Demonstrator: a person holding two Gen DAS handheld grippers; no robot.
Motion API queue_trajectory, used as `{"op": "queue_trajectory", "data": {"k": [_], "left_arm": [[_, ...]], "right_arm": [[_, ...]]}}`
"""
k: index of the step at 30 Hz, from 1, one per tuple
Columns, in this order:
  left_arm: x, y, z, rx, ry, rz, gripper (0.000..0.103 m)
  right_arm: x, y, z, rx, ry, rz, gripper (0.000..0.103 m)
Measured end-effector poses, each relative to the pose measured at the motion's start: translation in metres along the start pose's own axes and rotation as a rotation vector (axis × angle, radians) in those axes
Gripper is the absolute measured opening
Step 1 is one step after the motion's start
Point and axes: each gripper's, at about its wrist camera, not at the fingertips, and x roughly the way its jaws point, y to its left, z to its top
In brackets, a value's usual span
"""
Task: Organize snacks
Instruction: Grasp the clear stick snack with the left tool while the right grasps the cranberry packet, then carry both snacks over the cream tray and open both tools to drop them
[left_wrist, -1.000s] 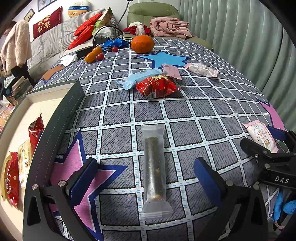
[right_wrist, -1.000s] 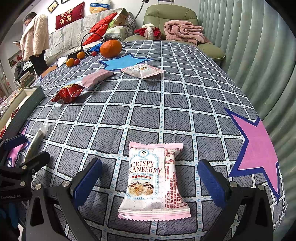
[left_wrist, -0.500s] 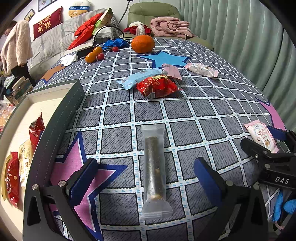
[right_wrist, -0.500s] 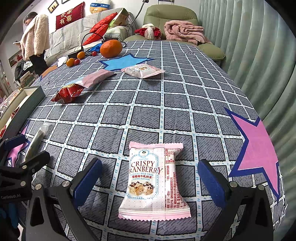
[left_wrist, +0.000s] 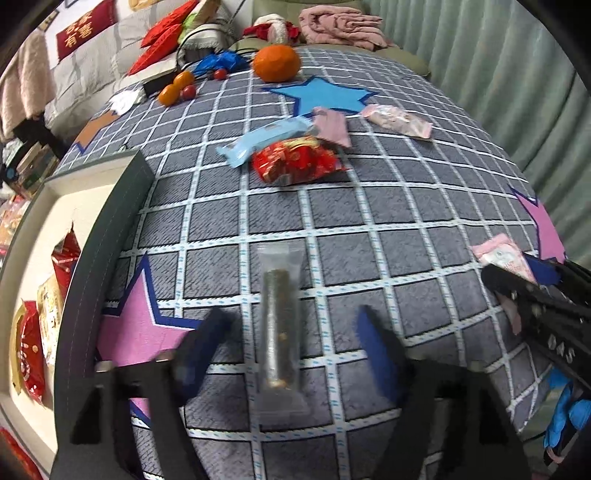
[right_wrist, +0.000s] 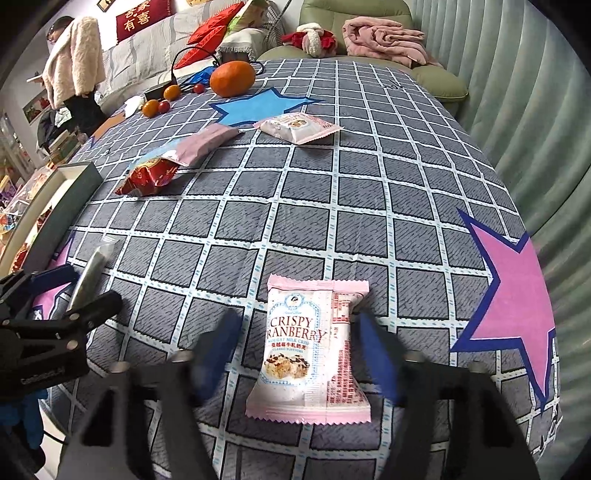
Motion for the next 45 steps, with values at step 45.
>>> {"op": "queue_trajectory", "data": {"k": [45], "left_arm": [[-0.112, 0.145, 0.002, -0.18, -0.29, -0.048, 0.017]], "right_arm": [[-0.028, 0.16, 0.067, -0.183, -0.006, 0.244, 0.041]]}}
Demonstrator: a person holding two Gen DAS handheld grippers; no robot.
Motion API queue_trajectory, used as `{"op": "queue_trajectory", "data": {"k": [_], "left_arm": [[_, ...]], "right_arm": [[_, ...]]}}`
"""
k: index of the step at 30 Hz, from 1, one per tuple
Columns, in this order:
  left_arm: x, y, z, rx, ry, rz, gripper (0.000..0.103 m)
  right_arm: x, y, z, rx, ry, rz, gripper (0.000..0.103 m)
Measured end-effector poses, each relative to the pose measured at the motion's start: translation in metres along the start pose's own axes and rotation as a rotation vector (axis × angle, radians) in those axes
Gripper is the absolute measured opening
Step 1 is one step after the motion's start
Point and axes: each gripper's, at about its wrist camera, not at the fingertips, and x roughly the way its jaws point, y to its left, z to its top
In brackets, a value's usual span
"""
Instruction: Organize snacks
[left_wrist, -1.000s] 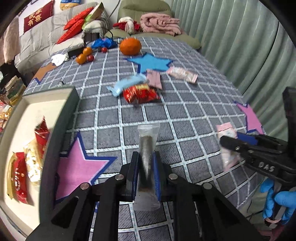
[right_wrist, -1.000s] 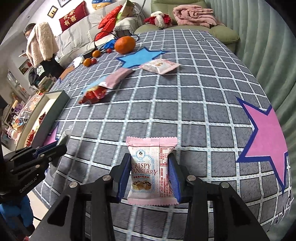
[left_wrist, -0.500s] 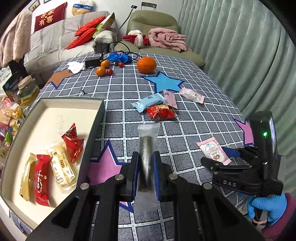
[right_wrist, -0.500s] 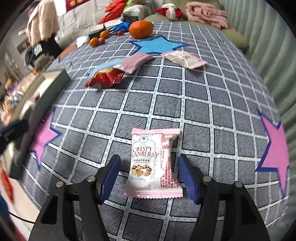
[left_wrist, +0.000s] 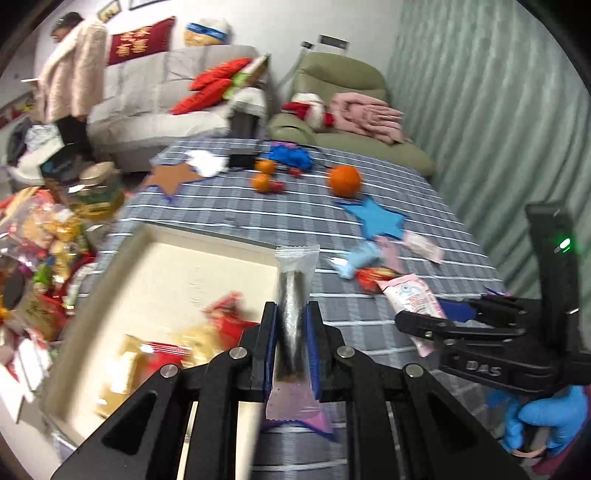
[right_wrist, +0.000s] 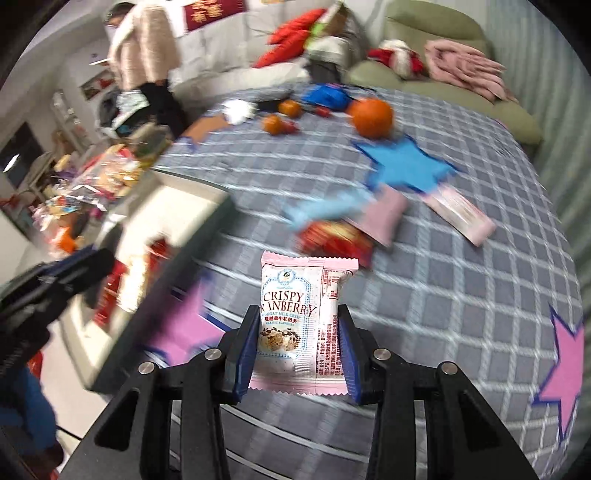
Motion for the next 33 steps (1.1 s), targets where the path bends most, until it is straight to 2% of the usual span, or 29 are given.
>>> {"op": "queue_trajectory", "data": {"k": [9, 15, 21, 23, 24, 25, 26, 27, 28, 29, 33], "left_arm": [[0.021, 0.081, -0.006, -0.143, 0.064, 0.126, 0.017], [0.036, 0.1, -0.012, -0.187, 0.104, 0.15, 0.017], [0.045, 0.104, -0.015, -0.19, 0.129, 0.162, 0.019], [0.048, 0.104, -0.015, -0.188, 0.136, 0.17, 0.025], [0.048, 0.104, -0.016, -0.19, 0.141, 0.172, 0.04], [0.049, 0.104, -0.015, -0.197, 0.146, 0.176, 0.06], [0.048, 0.105, -0.015, -0.204, 0.143, 0.177, 0.069], [0.047, 0.105, -0.014, -0.211, 0.133, 0.176, 0.078], [0.044, 0.105, -0.013, -0.216, 0.121, 0.172, 0.079], [0.044, 0.104, -0.012, -0.217, 0.123, 0.169, 0.079], [0.045, 0.098, -0.008, -0.209, 0.146, 0.161, 0.079]], "right_arm": [[0.043, 0.093, 0.054, -0.129, 0.036, 0.123, 0.041], [0.075, 0.135, 0.078, -0.169, 0.074, 0.156, 0.041], [0.095, 0.141, 0.081, -0.173, 0.114, 0.144, 0.041], [0.098, 0.139, 0.081, -0.168, 0.125, 0.146, 0.042], [0.099, 0.137, 0.081, -0.165, 0.13, 0.147, 0.042], [0.1, 0.136, 0.081, -0.161, 0.135, 0.152, 0.043], [0.1, 0.135, 0.082, -0.155, 0.141, 0.156, 0.046], [0.1, 0.132, 0.082, -0.145, 0.144, 0.16, 0.062], [0.099, 0.13, 0.082, -0.136, 0.139, 0.156, 0.081], [0.097, 0.127, 0.082, -0.129, 0.129, 0.148, 0.086], [0.09, 0.109, 0.081, -0.098, 0.127, 0.134, 0.088]]}}
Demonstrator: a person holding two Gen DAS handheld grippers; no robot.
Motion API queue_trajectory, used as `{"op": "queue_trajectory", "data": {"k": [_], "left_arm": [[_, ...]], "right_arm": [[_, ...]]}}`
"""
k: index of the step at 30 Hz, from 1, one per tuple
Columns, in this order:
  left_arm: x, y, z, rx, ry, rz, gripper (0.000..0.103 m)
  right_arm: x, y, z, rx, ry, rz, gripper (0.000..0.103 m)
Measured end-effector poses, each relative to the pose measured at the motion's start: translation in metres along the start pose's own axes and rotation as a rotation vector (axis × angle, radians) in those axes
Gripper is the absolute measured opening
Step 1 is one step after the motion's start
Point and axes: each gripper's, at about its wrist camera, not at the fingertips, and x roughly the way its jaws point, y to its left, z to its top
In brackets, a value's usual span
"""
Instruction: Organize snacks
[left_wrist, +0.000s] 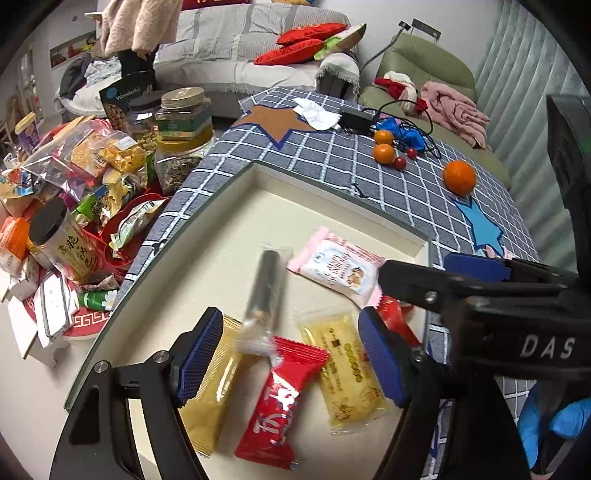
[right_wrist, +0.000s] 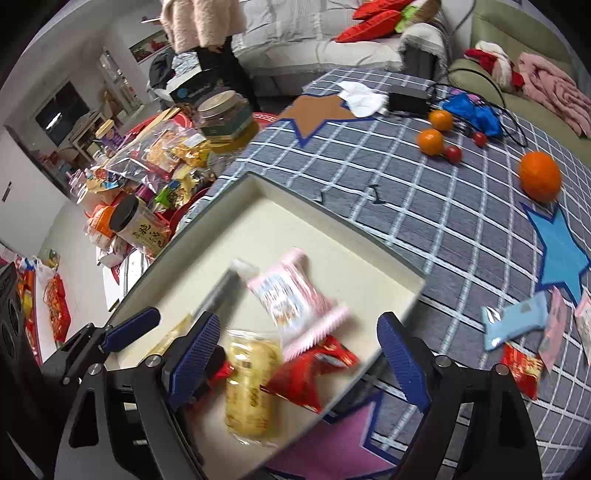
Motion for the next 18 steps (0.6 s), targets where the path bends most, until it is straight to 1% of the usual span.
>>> {"op": "queue_trajectory", "data": {"k": [5, 7, 11, 14, 16, 18], "left_arm": [[-0.015, -0.023, 0.005, 0.052, -0.011, -0.036, 0.079], [-0.023, -0.039, 0.008, 0.095, -0.02, -0.053, 0.079], [-0.034, -0.086, 0.013, 0.206, -0.025, -0.111, 0.081], [-0.03, -0.124, 0.014, 0.292, -0.01, -0.128, 0.081], [-0.019, -0.153, 0.012, 0.352, 0.012, -0.129, 0.081], [-0.006, -0.173, 0.008, 0.384, 0.037, -0.129, 0.081]], "right_arm": [[-0.026, -0.036, -0.007, 0.045, -0.035, -0.03, 0.088], [-0.038, -0.055, -0.01, 0.067, -0.048, -0.051, 0.088], [-0.068, -0.107, -0.018, 0.128, -0.091, -0.114, 0.088], [-0.084, -0.15, -0.027, 0.194, -0.108, -0.155, 0.088], [-0.092, -0.183, -0.04, 0.254, -0.108, -0.197, 0.088], [-0.096, -0.21, -0.051, 0.298, -0.099, -0.228, 0.088]]}}
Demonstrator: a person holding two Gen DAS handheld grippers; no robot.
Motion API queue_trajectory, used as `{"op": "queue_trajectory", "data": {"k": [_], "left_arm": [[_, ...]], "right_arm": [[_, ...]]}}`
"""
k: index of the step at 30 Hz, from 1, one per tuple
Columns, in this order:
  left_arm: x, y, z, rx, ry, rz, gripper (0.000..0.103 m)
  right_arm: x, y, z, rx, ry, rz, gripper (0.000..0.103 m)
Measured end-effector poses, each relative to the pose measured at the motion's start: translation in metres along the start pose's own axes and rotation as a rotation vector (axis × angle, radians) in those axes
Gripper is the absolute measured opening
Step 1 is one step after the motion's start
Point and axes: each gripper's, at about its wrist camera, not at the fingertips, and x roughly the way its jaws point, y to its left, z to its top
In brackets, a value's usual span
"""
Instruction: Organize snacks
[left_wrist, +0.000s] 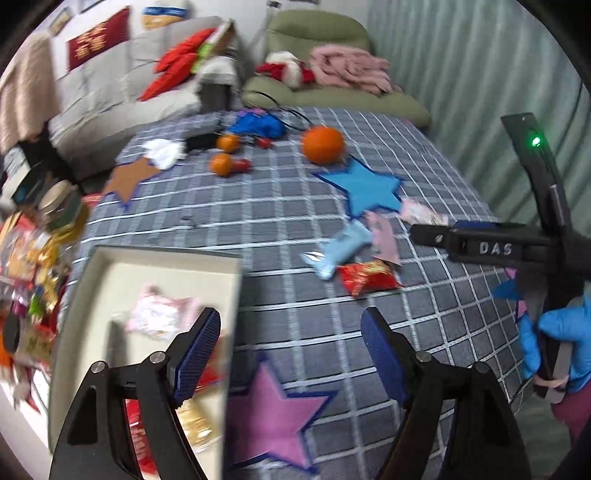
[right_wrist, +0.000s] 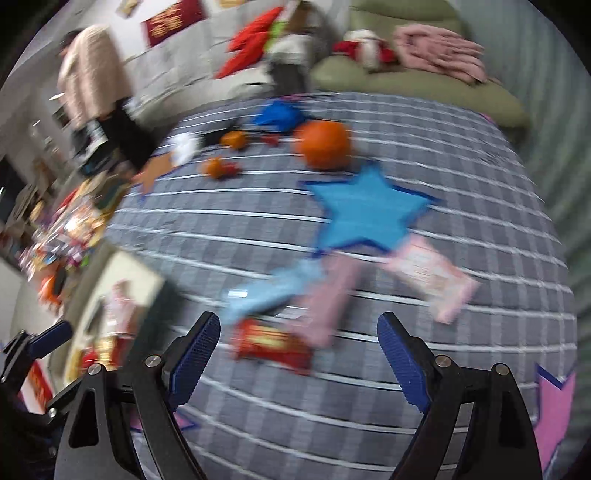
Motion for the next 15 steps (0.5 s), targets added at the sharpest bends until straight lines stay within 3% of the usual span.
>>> {"op": "queue_trajectory", "data": {"k": [5, 10, 15], "left_arm": [[0.041, -0.041, 0.01, 0.098, 0.038, 0.014, 0.081], [0.067, -0.072, 0.021, 0.205, 0.022, 0.03, 0.081], [0.097, -0.089, 0.026, 0.27, 0.058, 0.038, 0.081]], "right_arm": [[0.009, -0.053, -0.013, 0.04, 0.022, -0.077, 0.088], [0.017, -0.067, -0.015, 0.079, 0.018, -0.052, 0.088], [0.03, -0.073, -0.007, 0.101, 0.021, -0.031, 0.088]]}}
